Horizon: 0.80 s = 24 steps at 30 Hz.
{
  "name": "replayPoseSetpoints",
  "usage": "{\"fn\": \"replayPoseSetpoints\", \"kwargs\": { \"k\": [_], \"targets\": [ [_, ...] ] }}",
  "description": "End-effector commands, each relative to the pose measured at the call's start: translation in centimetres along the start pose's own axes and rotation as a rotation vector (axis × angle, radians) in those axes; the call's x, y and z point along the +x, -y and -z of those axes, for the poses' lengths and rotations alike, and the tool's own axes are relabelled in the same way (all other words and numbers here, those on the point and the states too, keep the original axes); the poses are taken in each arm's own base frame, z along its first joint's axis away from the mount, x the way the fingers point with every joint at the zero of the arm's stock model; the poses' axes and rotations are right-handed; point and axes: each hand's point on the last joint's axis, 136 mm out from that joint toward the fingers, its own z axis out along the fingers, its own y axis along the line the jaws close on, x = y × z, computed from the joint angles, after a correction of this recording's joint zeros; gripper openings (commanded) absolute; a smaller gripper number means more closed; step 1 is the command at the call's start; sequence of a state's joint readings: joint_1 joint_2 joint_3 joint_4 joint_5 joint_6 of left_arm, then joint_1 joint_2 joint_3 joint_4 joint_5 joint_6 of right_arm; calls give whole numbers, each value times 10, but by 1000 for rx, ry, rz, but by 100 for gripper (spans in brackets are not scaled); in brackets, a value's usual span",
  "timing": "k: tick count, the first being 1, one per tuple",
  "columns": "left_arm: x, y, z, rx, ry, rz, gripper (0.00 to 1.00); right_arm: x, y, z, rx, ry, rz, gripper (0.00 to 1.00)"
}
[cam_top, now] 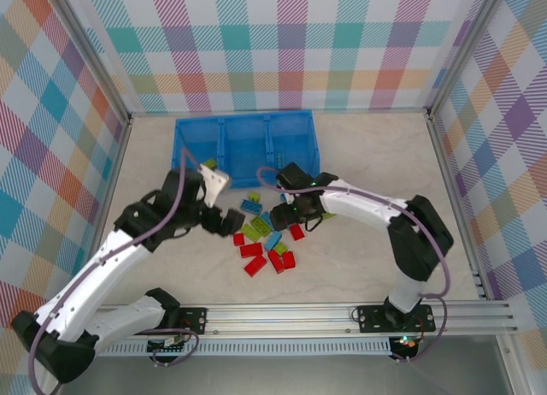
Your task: Sort the legos into containers by color
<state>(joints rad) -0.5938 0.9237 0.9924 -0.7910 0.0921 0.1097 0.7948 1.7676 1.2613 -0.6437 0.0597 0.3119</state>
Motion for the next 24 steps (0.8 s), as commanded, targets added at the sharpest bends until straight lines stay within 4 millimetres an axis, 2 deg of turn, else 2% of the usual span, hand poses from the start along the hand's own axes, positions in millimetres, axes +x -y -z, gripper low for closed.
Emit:
{"fn": "replayPoseSetpoints", "kwargs": {
  "k": [1, 4, 9, 12, 15, 18, 21, 24],
  "targets": [
    [6, 24, 18, 111, 113, -169, 100, -13, -5, -8, 6, 2, 62, 73],
    [5, 37, 32, 175, 213, -207, 100, -15, -12, -20, -24, -14, 63, 58],
    [1, 35, 37, 155, 260, -225, 100, -15, -12, -31, -22, -30, 51, 44],
    [3, 32, 30, 143, 240, -217, 100, -16, -10, -31, -11, -26, 53, 36],
    [5, 33, 27, 149, 228, -215, 100, -24, -12, -18, -11, 5, 47, 29],
    [6, 27, 25, 115, 236, -215, 100, -51, -27, 13, -83, 136, 44, 28],
    [4, -5, 15, -52, 247, -130, 100, -92, -45, 42, -153, 284, 43, 29],
    [3, -30, 10, -167, 217, -48, 100, -135, -52, 52, -139, 360, 32, 31]
  ]
}}
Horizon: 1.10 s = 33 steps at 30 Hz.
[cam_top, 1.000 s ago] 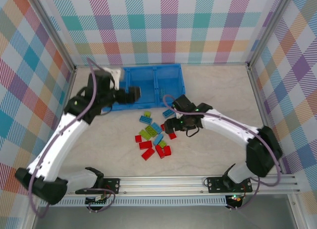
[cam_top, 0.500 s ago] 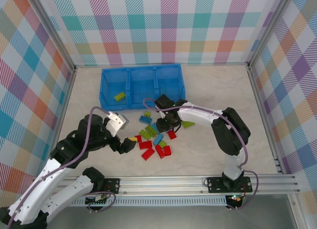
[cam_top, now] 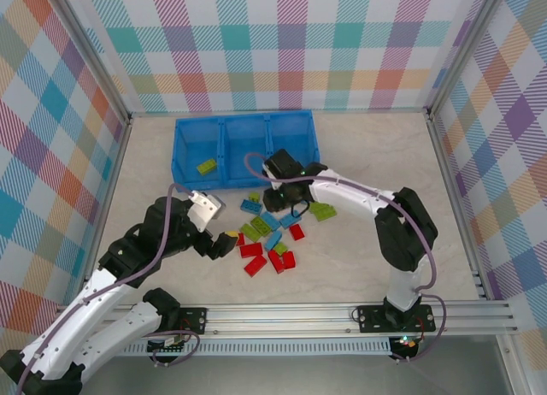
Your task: Sort the legos into containers by color
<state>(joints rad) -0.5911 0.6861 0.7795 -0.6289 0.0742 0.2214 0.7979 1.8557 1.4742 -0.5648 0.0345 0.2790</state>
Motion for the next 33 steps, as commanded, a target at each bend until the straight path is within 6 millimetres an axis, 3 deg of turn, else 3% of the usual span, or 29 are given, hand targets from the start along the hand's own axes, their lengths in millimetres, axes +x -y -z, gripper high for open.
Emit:
{"fn": "replayPoseSetpoints", "kwargs": {
  "k": [1, 7, 9, 13, 17, 21, 26, 29, 33],
  "targets": [
    [-8, -34, -3, -173, 13, 91, 100, -78, -16, 17, -27, 203, -14, 31],
    [3, -56, -10, -263, -45, 179, 100, -144, 3, -12, 40, 285, -69, 31],
    [6, -61, -10, -292, -57, 181, 100, -157, 2, -23, 39, 289, -48, 35],
    [6, -65, -7, -317, -43, 181, 100, -164, 5, -40, 51, 249, -38, 45],
    [7, -69, -6, -344, -42, 182, 100, -175, 3, -30, 43, 267, -30, 50],
    [10, -71, -10, -350, -62, 181, 100, -178, -2, -5, 32, 275, -21, 50],
    [13, -71, -16, -347, -92, 190, 100, -155, -11, 43, -22, 264, 13, 54],
    [14, -71, -17, -350, -101, 196, 100, -121, -13, 76, -67, 290, 53, 60],
    [17, -66, -19, -318, -125, 208, 100, -60, 15, 110, -5, 331, 4, 63]
  ]
}}
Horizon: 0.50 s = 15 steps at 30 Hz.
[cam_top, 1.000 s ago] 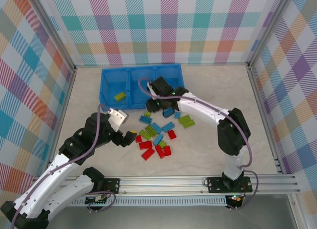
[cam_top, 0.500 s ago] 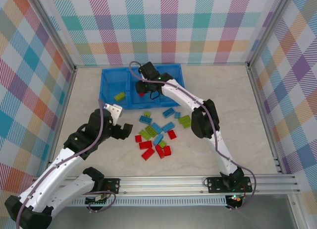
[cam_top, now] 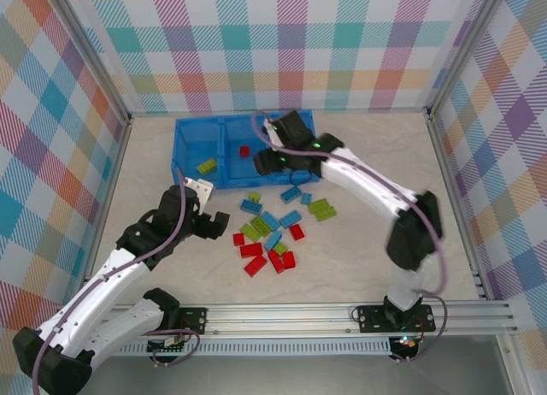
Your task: Sort the legos into containers by color
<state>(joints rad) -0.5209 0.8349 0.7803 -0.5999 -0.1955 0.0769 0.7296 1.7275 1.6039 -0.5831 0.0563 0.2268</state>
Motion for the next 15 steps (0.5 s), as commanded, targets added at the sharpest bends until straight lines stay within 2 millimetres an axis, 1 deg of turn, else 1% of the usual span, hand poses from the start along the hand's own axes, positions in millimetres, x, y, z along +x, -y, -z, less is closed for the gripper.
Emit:
{"fn": "replayPoseSetpoints", "kwargs": {
  "k": [1, 3, 5, 7, 9, 11, 12, 13, 15],
  "targets": [
    [-3, 2, 4, 20, -2, 20, 100, 18, 10, 33, 16, 87, -25, 64],
    [-3, 10, 4, 72, -10, -19, 100, 47, 19, 45, 29, 66, -53, 65],
    [-4, 21, 6, 137, -17, -54, 100, 71, 30, 47, 58, 35, -72, 67],
    [-5, 37, 11, 233, -8, -90, 100, 94, 52, 42, 133, -14, -127, 67],
    [-4, 55, 20, 344, 23, -123, 100, 113, 75, 32, 191, -88, -218, 65],
    [-3, 72, 32, 455, 72, -161, 100, 120, 89, 19, 230, -127, -242, 63],
    [-3, 79, 38, 503, 100, -176, 100, 120, 93, 11, 244, -133, -227, 63],
    [-2, 83, 42, 531, 122, -188, 100, 119, 94, 2, 245, -138, -211, 63],
    [2, 88, 47, 562, 150, -226, 100, 120, 95, -22, 236, -162, -180, 63]
  ]
}}
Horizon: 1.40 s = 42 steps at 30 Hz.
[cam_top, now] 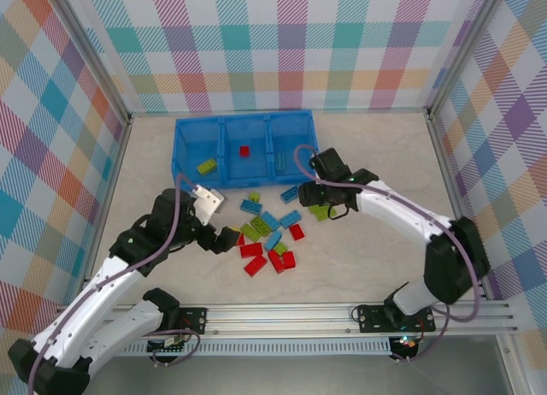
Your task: Sort the legos into containers by color
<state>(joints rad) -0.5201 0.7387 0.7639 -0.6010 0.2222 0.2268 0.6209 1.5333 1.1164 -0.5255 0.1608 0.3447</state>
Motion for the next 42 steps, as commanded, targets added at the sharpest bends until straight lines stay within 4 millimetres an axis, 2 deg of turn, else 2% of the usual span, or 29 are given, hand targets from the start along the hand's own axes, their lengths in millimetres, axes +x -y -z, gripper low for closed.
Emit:
{"fn": "replayPoseSetpoints", "kwargs": {
  "k": [1, 5, 8, 12, 16, 18, 24, 26, 29, 31, 36, 39, 42],
  "targets": [
    [1, 27, 5, 147, 56, -100, 100, -11, -8, -28, 3, 1, 32, 64],
    [3, 24, 7, 123, 62, -128, 100, -18, 2, -62, 78, -47, 61, 67],
    [4, 22, 6, 113, 53, -124, 100, -20, 8, -78, 94, -74, 80, 67],
    [5, 19, 4, 101, 40, -117, 100, -22, 10, -93, 91, -79, 126, 66],
    [6, 18, 3, 94, 34, -114, 100, -14, 16, -105, 119, -140, 107, 64],
    [5, 17, 3, 89, 38, -115, 100, -11, 11, -110, 88, -149, 105, 59],
    [6, 17, 2, 87, 37, -117, 100, -6, 8, -110, 63, -158, 83, 40],
    [6, 17, 2, 87, 38, -118, 100, -3, 7, -108, 57, -167, 69, 39],
    [6, 17, 3, 88, 38, -118, 100, 1, 8, -107, 57, -168, 53, 47],
    [6, 17, 2, 87, 39, -118, 100, 4, 9, -109, 54, -171, 49, 49],
    [6, 17, 2, 90, 38, -115, 100, 12, 8, -111, 44, -196, 44, 38],
    [6, 16, 2, 86, 37, -113, 100, 2, 5, -97, 26, -151, 37, 31],
    [6, 17, 2, 86, 39, -115, 100, -21, -5, -65, -22, -54, 21, 29]
  ]
}}
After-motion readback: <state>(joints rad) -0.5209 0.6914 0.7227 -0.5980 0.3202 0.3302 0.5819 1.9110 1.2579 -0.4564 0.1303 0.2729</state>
